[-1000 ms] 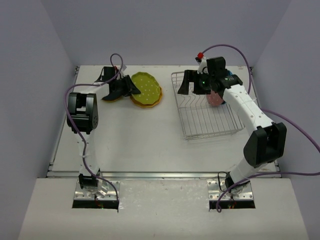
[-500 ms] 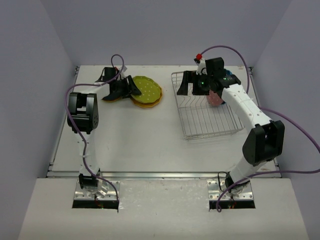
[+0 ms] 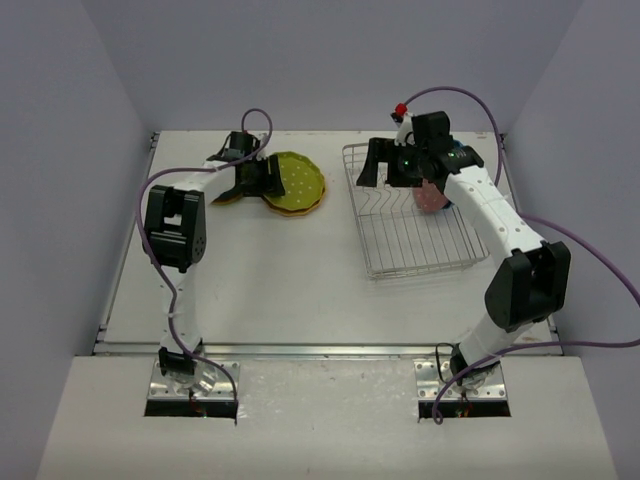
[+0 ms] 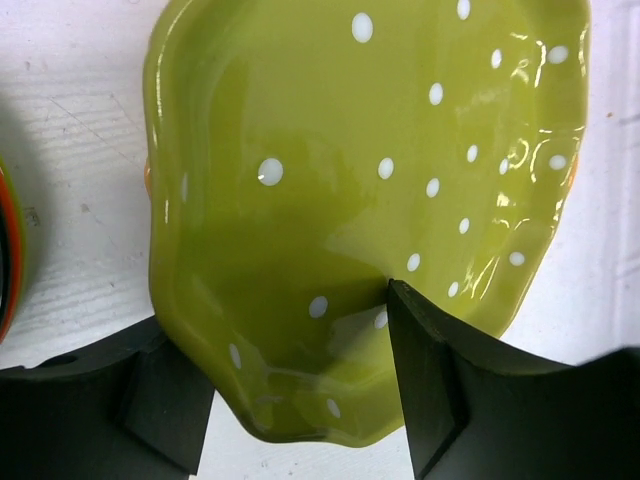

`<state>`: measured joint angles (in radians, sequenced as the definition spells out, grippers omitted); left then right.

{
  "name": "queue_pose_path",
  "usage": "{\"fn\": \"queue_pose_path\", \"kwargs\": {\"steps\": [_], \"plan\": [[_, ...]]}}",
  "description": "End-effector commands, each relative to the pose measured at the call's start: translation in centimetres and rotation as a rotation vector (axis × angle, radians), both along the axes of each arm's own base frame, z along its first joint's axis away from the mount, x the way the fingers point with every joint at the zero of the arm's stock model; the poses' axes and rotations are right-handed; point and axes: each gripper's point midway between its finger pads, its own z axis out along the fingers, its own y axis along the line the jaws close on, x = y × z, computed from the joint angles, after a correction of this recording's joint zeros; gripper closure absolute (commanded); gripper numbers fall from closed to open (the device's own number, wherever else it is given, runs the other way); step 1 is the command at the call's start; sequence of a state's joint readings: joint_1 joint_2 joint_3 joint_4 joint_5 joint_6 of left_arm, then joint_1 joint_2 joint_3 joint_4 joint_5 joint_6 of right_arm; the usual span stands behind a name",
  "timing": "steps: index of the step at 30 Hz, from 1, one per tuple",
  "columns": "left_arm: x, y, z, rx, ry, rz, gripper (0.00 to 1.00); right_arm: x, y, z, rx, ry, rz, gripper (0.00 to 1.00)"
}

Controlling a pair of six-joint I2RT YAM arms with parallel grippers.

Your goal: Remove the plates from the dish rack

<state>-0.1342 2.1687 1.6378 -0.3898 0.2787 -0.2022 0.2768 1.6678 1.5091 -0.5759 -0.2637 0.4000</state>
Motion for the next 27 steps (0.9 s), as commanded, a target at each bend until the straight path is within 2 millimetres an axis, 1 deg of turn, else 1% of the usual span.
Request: {"fn": "queue_pose_path", "kwargs": {"steps": [1,4,5,10,15,18,20,21,23,25,26,27], "plan": [[1.3,0.0,4.8,0.152,-0.134,-0.007,0.35,1.1,-0.2,2.5,0.001,-0.070,-0.027,0.01],[1.4,0.6,4.7,0.187,-0.130,0.002,0.27,1.1,-0.4,2.6,-0.005,-0.074,-0.030,0.01],[1.4,0.8,4.8,0.200,-0.131,0.011,0.22,1.1,-0.5,2.6,-0.009,-0.074,-0.034,0.01],[0.8,1.4,4.3,0.246,-0.106,0.005,0.19,1.5,-0.8,1.9,-0.036,-0.069,-0.059,0.01],[0.1,1.6,4.3,0.288,-0.100,-0.011,0.15,2.1,-1.1,0.9,-0.115,-0.072,-0.111,0.03],[-0.2,1.3,4.7,0.289,-0.108,-0.029,0.14,2.4,-0.6,0.4,-0.155,-0.078,-0.118,0.04],[-0.3,1.1,5.5,0.290,-0.128,-0.038,0.14,2.6,-0.2,-0.1,-0.188,-0.085,-0.125,0.06],[-0.3,1.0,6.5,0.281,-0.155,-0.041,0.14,2.8,-0.1,-0.2,-0.205,-0.091,-0.127,0.06],[-0.8,0.4,8.1,0.247,-0.192,-0.057,0.13,3.2,0.3,-1.2,-0.263,-0.093,-0.145,0.09],[-1.0,0.0,10.3,0.216,-0.243,-0.061,0.13,3.6,0.7,-1.9,-0.318,-0.098,-0.158,0.11],[-1.4,-0.1,11.0,0.200,-0.252,-0.060,0.12,3.9,0.7,-2.1,-0.351,-0.106,-0.173,0.12],[-1.9,-0.2,12.0,0.184,-0.258,-0.056,0.12,4.4,0.5,-1.9,-0.372,-0.126,-0.187,0.13]]}}
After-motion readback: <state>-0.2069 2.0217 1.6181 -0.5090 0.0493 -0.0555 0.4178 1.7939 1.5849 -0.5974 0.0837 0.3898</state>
